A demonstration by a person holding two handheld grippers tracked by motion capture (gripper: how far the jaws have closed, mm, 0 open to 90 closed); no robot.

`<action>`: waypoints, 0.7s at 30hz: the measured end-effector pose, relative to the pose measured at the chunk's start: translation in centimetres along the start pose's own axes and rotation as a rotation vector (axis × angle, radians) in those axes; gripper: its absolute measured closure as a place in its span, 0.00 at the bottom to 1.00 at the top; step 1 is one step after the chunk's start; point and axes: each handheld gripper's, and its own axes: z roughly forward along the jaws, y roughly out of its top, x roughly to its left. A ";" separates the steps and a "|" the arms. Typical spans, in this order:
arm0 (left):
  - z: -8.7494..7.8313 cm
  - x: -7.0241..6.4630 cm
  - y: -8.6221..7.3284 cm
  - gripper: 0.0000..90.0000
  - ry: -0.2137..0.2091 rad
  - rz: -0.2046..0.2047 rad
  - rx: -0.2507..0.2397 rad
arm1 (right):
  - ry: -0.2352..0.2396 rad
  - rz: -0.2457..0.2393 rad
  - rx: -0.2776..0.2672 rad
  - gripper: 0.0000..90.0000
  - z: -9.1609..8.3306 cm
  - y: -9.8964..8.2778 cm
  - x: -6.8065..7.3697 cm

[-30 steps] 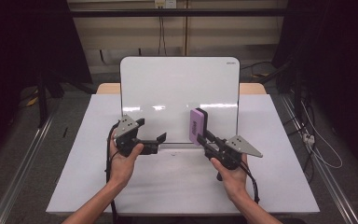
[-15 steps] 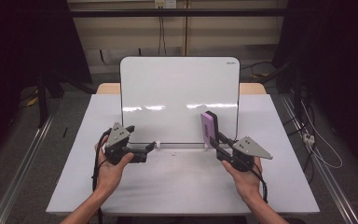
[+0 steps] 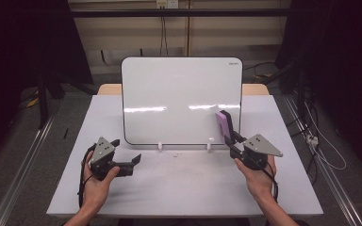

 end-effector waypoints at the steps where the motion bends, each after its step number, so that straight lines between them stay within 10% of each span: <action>1: -0.1 0.0 -0.3 0.06 0.005 0.000 0.000 | -0.009 -0.008 0.010 0.74 0.0 0.0 -0.1; 10: -0.4 0.7 -1.8 0.06 0.022 -0.043 0.004 | -0.097 -0.126 0.119 0.74 0.3 -0.1 -0.5; 21: -0.4 0.5 -1.9 0.06 0.044 -0.002 0.000 | -0.115 -0.218 0.201 0.74 2.5 -0.3 0.5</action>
